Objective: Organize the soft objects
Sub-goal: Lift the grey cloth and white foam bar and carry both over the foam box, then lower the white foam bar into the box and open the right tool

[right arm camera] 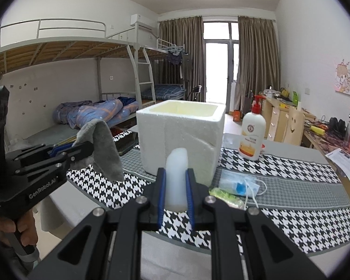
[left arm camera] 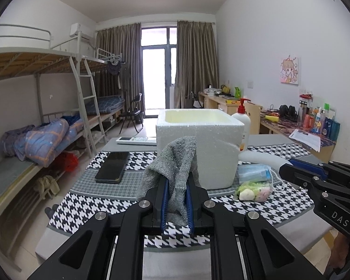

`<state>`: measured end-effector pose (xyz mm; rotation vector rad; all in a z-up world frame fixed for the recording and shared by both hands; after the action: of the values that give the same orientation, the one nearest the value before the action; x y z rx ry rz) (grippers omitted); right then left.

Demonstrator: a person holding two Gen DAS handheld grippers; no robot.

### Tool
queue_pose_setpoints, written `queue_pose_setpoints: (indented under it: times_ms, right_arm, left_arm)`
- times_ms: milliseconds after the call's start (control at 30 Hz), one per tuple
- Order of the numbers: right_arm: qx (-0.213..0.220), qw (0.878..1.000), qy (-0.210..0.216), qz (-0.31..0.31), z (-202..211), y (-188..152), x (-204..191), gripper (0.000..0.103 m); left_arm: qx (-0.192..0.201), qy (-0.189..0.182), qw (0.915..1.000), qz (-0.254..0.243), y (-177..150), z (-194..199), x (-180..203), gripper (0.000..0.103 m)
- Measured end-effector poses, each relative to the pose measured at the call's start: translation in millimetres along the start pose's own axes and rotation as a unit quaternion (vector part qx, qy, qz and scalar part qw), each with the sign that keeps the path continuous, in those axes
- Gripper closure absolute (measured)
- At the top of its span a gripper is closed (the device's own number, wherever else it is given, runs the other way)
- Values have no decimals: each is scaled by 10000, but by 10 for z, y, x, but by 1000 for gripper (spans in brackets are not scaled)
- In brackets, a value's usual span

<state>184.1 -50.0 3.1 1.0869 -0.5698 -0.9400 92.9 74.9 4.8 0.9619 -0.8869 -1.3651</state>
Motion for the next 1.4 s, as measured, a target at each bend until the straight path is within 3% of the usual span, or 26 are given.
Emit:
queue_pose_setpoints:
  times_ms: [833, 1400]
  right_arm:
    - [293, 9996, -15, 54, -294, 688, 63, 83]
    - [178, 9998, -14, 45, -709, 939, 143, 83]
  left_arm:
    - [460, 24, 9989, -63, 778, -243, -244, 89]
    - [588, 57, 9982, -110, 1006, -553, -356, 89]
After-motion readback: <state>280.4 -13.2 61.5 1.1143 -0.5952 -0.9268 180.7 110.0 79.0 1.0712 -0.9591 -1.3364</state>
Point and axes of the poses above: each gripper's, at about its wrist camera, not at the fingertips, and z roughly against the way its jaws point, x to its right, y to its top, the point moved 3 cm from there along -z, roughly the way its jaws point, and after that the axes turned 2 degrees about -z, right-handed, at the moved point
